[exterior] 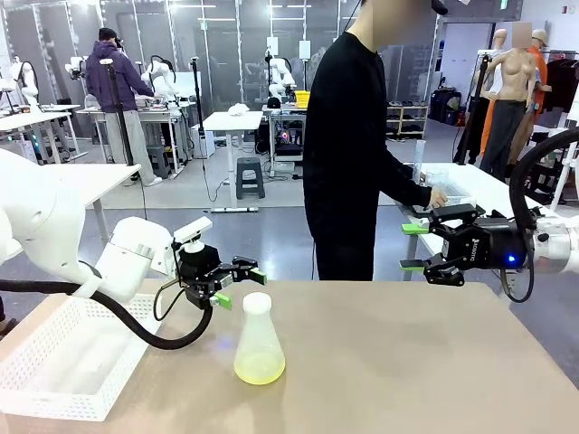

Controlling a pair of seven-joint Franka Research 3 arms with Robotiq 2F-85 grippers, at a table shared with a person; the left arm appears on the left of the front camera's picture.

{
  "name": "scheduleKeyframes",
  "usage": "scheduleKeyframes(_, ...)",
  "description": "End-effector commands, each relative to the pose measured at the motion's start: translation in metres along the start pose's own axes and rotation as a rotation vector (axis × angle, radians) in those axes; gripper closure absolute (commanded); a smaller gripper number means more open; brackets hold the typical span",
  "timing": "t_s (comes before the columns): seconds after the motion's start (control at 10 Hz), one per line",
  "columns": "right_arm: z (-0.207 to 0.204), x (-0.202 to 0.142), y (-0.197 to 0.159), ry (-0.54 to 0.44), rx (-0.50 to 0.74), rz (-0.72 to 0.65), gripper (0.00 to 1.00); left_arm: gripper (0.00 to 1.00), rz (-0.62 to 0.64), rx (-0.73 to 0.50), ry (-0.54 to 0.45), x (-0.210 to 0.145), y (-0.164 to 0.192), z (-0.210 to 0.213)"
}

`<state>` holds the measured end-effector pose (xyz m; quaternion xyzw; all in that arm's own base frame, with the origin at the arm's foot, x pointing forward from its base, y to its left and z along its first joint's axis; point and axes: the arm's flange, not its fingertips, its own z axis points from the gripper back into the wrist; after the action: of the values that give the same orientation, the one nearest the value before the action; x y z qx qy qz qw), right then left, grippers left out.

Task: Prepare the solutions needed for the experiment.
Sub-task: When the human places the Big flask in the center of the table, pick up the Big flask and place it in the left Organizing basket.

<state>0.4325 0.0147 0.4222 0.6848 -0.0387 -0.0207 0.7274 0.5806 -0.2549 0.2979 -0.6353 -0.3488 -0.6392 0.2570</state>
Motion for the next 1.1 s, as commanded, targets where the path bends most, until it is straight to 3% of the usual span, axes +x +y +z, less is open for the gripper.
scheduleKeyframes(0.0, 0.0, 0.0, 0.001, 0.002, 0.007, 0.008, 0.3, 0.0, -0.038, -0.009, 0.023, -0.008, 0.0, 0.0)
scheduleKeyframes(0.2, 0.0, 0.0, 0.001, 0.002, 0.007, 0.008, 0.3, 0.0, -0.037, 0.047, 0.025, -0.016, 0.007, -0.001)
scheduleKeyframes(0.5, 0.0, 0.0, 0.001, 0.002, 0.007, 0.008, 0.3, 0.0, -0.012, 0.003, 0.006, -0.005, 0.0, 0.0)
scheduleKeyframes(1.0, 0.0, 0.0, 0.001, 0.002, 0.007, 0.008, 0.3, 0.0, 0.032, 0.02, 0.004, -0.036, 0.005, 0.0)
